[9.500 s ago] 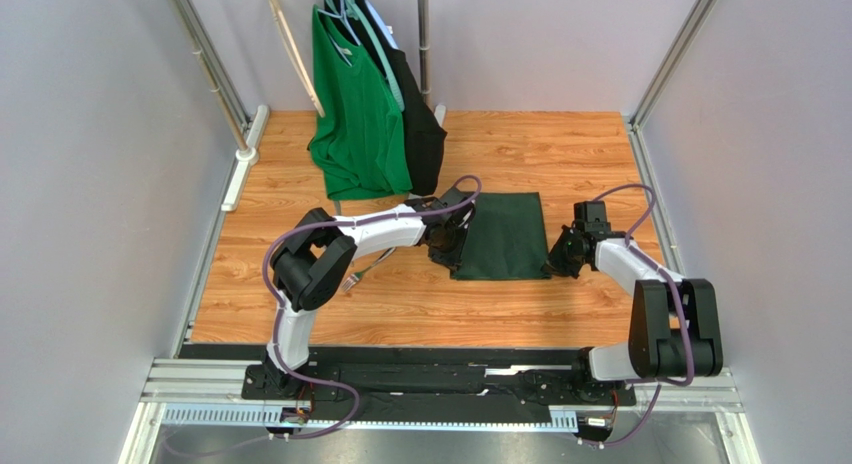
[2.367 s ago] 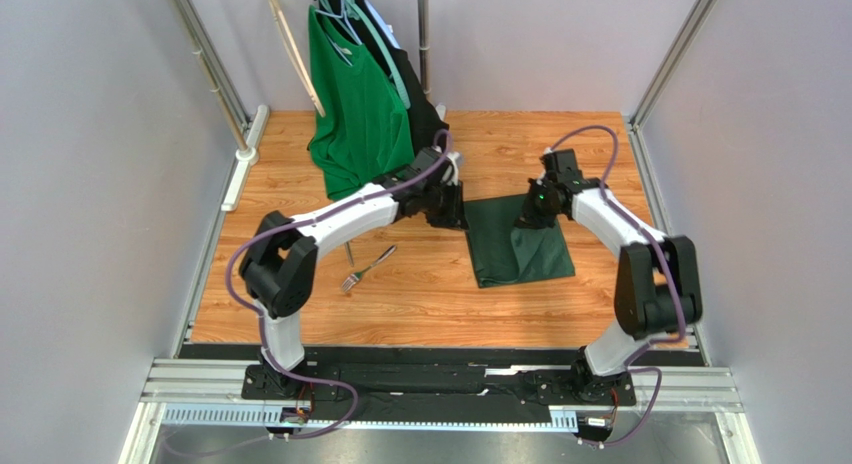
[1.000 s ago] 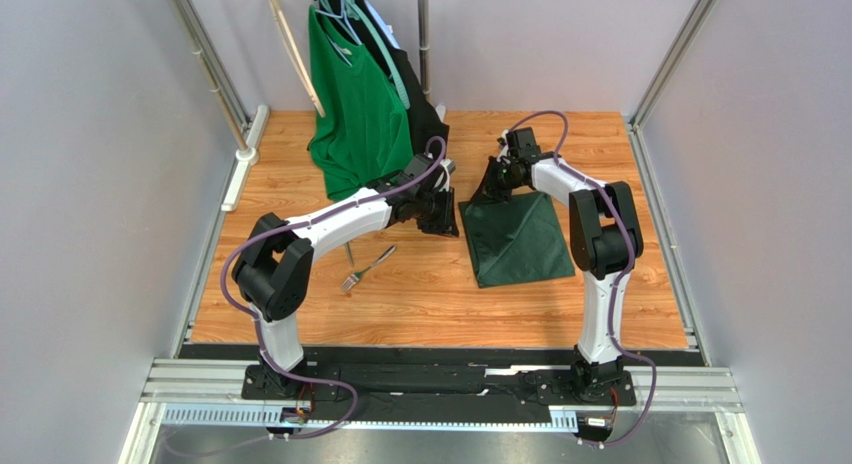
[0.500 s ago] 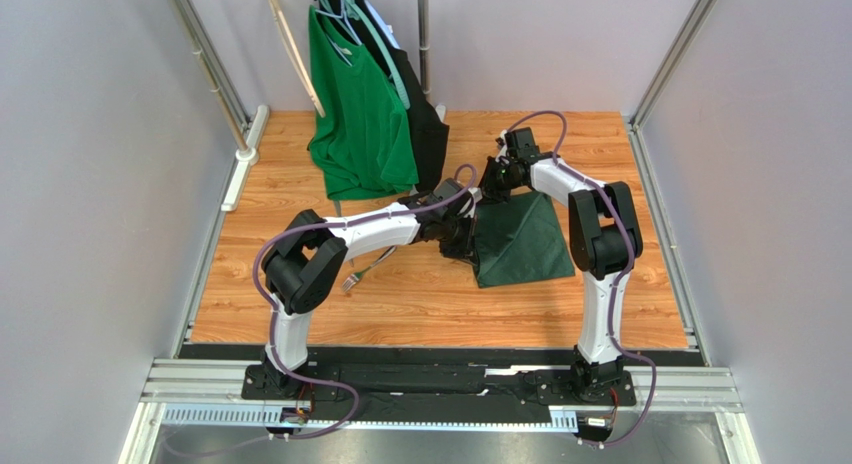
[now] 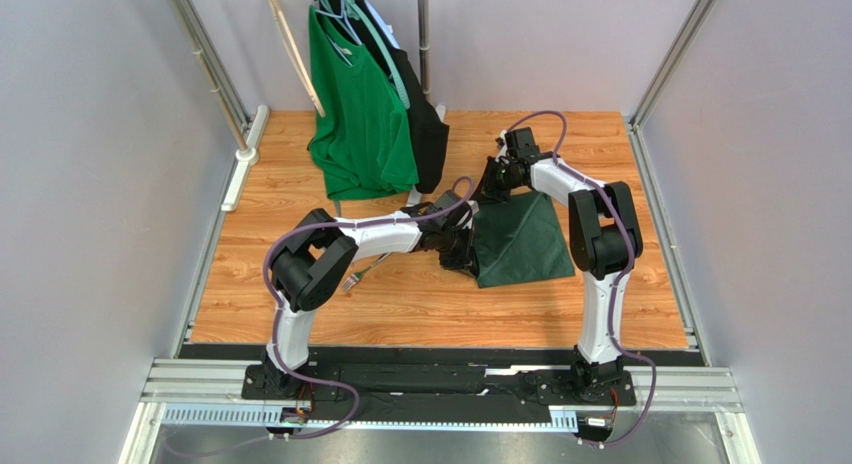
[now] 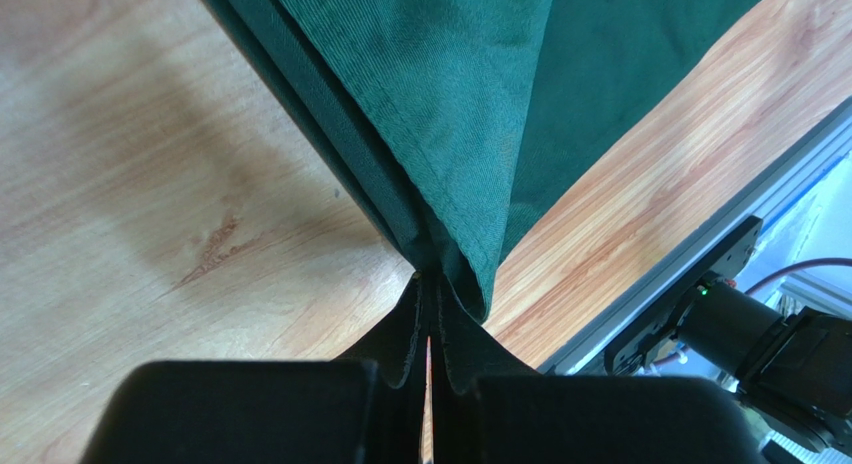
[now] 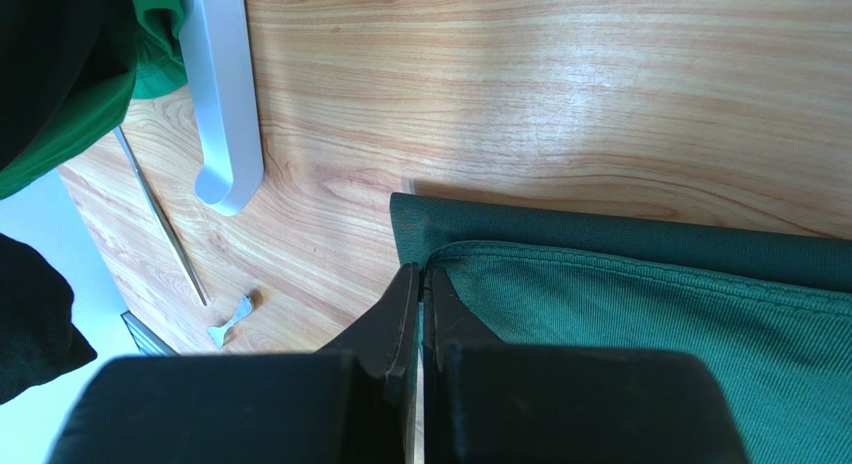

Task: Fold the napkin into a case and place the utensils inside
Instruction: Fold the upper triangle-folded napkin at the center of the board.

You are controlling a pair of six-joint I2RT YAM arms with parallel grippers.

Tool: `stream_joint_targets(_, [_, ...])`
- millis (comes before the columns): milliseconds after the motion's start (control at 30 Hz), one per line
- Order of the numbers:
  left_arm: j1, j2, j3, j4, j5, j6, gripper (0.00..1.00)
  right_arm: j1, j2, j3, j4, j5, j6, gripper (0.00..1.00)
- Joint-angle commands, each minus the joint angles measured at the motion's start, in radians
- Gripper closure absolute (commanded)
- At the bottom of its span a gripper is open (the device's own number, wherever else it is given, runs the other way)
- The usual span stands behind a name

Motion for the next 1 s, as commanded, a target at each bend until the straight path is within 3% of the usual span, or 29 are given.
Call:
stream_joint_targets(0, [-0.015, -0.010, -0.037, 0.079, 0.038, -0.034, 1.00, 0.003, -0.015, 0.009, 0.029, -0.014, 0.008, 1.00])
stream_joint_targets(267, [-0.035, -0.055, -0.077, 0.119, 0.005, -0.028, 1.00, 0.000, -0.011, 0.002, 0.029, -0.003, 0.009, 1.00])
stream_joint_targets(433, [-0.049, -0.030, -0.048, 0.053, -0.029, -0.007, 1.00, 0.002, -0.015, -0.007, 0.032, -0.006, 0.023, 1.00])
stream_joint_targets(633, [-0.045, -0.118, -0.013, -0.059, -0.150, 0.046, 1.00, -0.003, -0.037, -0.015, 0.030, -0.009, 0.020, 0.99])
stream_joint_targets(967, [0.014, -0.072, -0.007, -0.041, -0.002, -0.045, 1.00, -0.011, -0.075, -0.035, 0.033, -0.011, 0.039, 1.00])
